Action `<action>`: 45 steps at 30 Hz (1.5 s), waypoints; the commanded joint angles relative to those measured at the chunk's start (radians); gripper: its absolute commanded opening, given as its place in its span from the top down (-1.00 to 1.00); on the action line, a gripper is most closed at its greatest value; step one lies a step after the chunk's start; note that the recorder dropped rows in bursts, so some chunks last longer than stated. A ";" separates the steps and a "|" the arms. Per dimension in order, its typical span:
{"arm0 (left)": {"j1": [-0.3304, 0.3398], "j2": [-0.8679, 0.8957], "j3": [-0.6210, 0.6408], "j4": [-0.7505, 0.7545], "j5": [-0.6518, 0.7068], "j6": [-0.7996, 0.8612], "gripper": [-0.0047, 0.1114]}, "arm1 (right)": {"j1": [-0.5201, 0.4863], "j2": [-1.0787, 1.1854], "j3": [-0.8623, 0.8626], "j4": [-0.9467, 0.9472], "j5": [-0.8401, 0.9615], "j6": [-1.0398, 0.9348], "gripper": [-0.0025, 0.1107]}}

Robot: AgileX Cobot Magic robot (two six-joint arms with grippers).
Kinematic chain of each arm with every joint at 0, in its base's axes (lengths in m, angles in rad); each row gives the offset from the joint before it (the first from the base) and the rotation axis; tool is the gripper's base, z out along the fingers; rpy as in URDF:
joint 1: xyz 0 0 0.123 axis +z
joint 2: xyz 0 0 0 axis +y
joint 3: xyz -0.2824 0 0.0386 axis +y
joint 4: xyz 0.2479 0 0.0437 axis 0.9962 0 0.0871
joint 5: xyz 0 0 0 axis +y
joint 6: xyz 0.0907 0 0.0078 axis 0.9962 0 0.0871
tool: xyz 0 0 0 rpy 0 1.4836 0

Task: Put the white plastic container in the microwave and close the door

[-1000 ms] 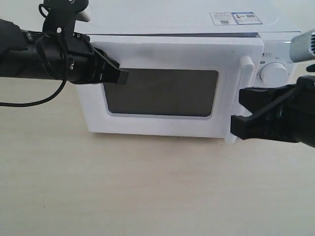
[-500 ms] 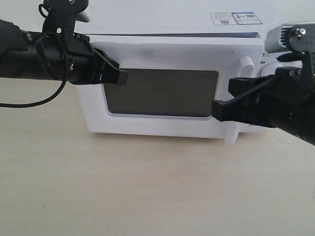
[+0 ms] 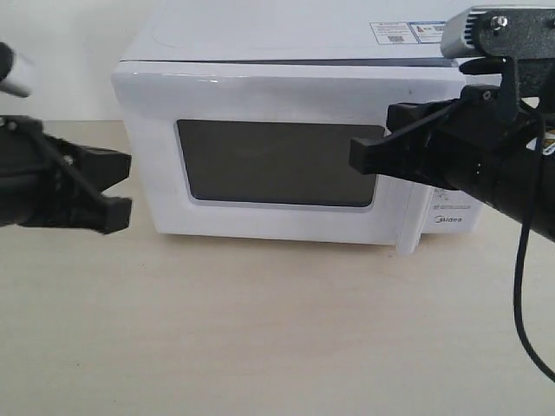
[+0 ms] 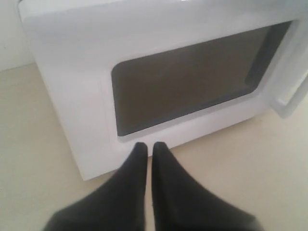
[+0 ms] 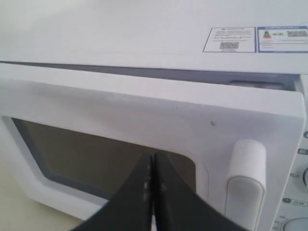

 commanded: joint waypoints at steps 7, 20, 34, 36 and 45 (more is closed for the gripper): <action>-0.044 -0.425 0.229 -0.066 -0.066 -0.086 0.84 | -0.001 0.078 -0.005 0.008 -0.088 -0.011 0.96; -0.044 -0.575 0.361 -0.115 -0.274 -0.086 0.84 | -0.100 0.160 -0.122 0.022 -0.004 -0.079 0.96; -0.044 -0.575 0.370 -0.113 -0.274 -0.086 0.84 | -0.100 0.263 -0.192 0.030 -0.051 -0.086 0.96; -0.044 -0.575 0.370 -0.113 -0.274 -0.086 0.84 | -0.100 0.263 -0.192 0.039 -0.051 -0.104 0.96; -0.044 -0.575 0.370 -0.113 -0.274 -0.086 0.84 | -0.161 0.263 -0.203 0.060 0.011 -0.131 0.96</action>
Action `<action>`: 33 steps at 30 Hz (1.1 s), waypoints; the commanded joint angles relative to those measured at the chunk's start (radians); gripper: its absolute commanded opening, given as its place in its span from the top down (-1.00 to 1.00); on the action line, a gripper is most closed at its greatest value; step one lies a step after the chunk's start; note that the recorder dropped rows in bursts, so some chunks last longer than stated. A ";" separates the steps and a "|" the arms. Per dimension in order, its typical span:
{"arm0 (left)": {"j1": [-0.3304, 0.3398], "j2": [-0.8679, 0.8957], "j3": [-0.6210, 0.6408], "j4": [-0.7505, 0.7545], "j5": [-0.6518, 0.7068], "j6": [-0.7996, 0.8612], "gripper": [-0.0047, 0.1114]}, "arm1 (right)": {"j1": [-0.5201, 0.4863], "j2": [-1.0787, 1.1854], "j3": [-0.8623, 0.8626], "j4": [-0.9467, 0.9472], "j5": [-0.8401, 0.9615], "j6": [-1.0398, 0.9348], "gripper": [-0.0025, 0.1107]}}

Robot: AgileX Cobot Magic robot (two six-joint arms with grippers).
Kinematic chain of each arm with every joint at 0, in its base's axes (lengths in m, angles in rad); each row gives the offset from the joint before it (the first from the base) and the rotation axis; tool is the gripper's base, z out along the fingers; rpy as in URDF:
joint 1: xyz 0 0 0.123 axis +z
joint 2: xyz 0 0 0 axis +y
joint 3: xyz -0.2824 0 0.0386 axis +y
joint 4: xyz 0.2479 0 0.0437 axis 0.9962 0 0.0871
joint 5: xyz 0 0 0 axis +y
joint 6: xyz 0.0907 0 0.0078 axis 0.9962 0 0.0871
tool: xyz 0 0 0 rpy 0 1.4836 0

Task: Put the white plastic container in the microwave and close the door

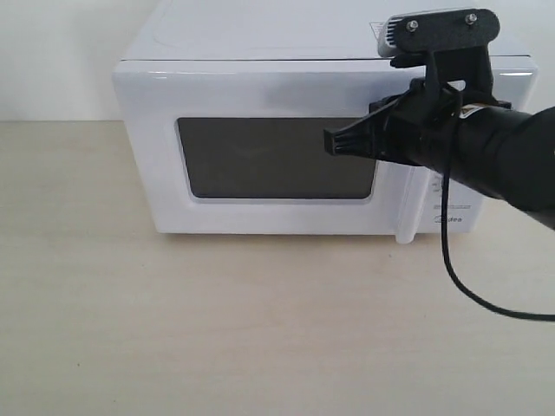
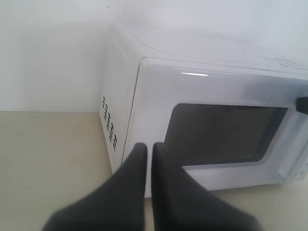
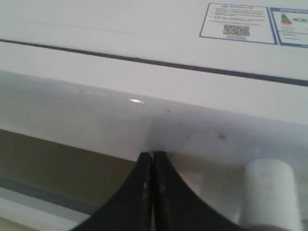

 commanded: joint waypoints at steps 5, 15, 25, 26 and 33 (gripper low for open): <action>-0.004 -0.005 0.002 -0.006 -0.007 -0.007 0.84 | -0.051 -0.004 -0.019 0.014 -0.015 -0.019 0.96; -0.004 -0.005 0.002 -0.006 -0.007 -0.007 0.84 | 0.050 -0.214 0.036 0.007 0.057 -0.048 0.96; -0.004 -0.005 0.002 -0.006 -0.007 -0.007 0.84 | 0.154 -0.453 0.269 0.009 0.035 -0.044 0.96; -0.004 -0.005 0.002 -0.006 -0.007 -0.007 0.84 | 0.154 -0.476 0.283 0.009 0.060 -0.044 0.96; -0.004 -0.005 0.002 -0.006 -0.007 -0.007 0.84 | 0.154 -0.565 0.304 0.009 0.129 -0.042 0.96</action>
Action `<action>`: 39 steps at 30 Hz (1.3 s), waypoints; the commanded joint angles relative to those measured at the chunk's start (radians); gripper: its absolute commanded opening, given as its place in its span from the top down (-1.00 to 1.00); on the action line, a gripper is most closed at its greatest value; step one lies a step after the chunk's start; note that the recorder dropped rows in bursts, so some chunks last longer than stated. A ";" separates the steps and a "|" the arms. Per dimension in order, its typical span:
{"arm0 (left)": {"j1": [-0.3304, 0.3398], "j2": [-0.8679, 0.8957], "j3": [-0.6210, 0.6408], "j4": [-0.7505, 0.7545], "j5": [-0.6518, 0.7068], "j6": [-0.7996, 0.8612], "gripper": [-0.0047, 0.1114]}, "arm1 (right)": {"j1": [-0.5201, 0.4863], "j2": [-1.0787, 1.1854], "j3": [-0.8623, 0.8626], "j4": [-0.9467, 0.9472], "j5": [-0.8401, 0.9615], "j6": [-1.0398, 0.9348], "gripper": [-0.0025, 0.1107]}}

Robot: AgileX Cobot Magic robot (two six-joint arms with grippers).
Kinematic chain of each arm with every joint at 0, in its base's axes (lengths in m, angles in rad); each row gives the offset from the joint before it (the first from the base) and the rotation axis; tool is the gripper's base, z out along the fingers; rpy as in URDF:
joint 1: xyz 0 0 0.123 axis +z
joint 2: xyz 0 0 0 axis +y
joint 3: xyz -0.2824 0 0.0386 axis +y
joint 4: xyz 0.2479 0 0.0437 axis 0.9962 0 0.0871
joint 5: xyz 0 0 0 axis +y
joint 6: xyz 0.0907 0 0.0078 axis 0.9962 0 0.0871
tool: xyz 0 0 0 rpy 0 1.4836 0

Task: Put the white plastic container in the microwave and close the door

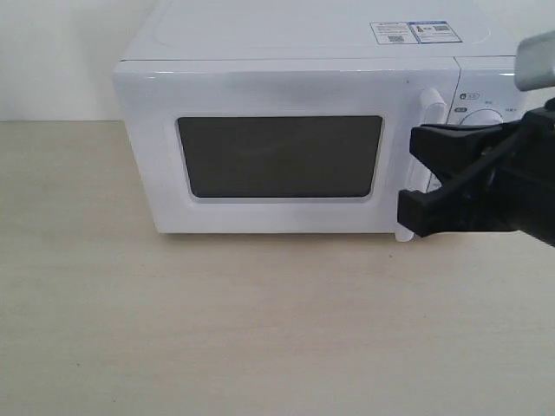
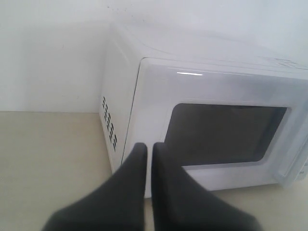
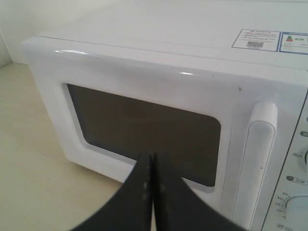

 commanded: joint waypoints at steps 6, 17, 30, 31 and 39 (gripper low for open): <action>-0.004 -0.005 0.002 -0.006 -0.005 -0.007 0.84 | 0.003 -0.046 0.008 -0.003 0.013 0.000 0.96; -0.004 -0.005 0.002 -0.006 -0.005 -0.007 0.84 | 0.012 -0.121 0.009 -0.003 0.016 -0.012 0.96; -0.004 -0.005 0.002 -0.006 -0.005 -0.007 0.84 | -0.288 -0.414 0.015 -0.001 0.342 -0.072 0.96; -0.004 -0.005 0.002 -0.006 -0.005 -0.007 0.84 | -0.339 -0.432 0.015 -0.001 0.383 -0.072 0.96; -0.004 -0.005 0.002 -0.006 -0.005 -0.007 0.84 | -0.518 -0.452 0.015 0.001 0.499 -0.072 0.96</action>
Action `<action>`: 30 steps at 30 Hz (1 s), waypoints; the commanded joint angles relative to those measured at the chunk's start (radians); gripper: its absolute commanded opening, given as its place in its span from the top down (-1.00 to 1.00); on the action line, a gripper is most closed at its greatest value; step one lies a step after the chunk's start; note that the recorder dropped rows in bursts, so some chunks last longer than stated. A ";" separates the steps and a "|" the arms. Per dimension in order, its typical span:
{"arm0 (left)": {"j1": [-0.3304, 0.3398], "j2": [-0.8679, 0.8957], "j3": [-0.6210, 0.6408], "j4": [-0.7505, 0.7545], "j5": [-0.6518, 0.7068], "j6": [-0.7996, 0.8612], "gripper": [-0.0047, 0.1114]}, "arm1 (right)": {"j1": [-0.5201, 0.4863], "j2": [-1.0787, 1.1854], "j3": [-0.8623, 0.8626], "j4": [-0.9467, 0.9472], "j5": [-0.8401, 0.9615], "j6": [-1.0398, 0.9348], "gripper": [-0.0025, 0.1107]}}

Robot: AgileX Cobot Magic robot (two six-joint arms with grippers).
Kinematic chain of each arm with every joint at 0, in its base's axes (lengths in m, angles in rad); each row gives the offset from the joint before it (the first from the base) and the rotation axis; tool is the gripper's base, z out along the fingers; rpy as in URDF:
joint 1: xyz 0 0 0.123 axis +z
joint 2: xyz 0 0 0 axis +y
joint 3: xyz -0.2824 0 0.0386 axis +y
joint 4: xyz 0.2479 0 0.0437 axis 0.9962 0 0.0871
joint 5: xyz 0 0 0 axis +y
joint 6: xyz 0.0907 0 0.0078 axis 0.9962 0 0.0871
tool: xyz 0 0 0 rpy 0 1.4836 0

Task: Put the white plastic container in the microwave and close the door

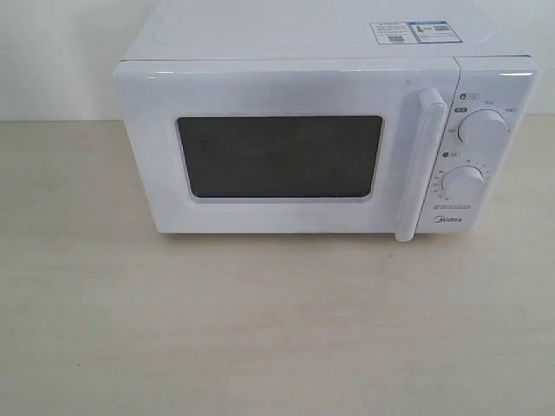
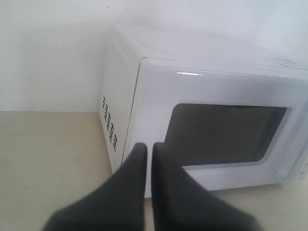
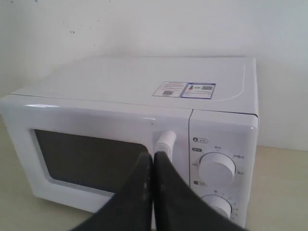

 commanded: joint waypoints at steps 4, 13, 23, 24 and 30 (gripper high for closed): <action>-0.004 -0.005 0.002 -0.006 -0.005 -0.007 0.84 | -0.033 0.000 0.005 0.002 0.045 -0.010 0.96; -0.004 -0.005 0.002 -0.006 -0.005 -0.007 0.84 | -0.033 -0.064 0.033 0.002 0.050 0.000 0.96; -0.004 -0.005 0.002 -0.006 -0.005 -0.007 0.84 | -0.033 -0.491 0.355 -0.783 0.024 0.792 0.96; -0.004 -0.005 0.002 -0.006 -0.005 -0.007 0.84 | -0.033 -0.491 0.366 -0.794 0.017 0.800 0.96; -0.004 -0.007 0.002 -0.006 -0.005 -0.007 0.84 | -0.033 -0.491 0.409 -0.792 0.007 0.801 0.96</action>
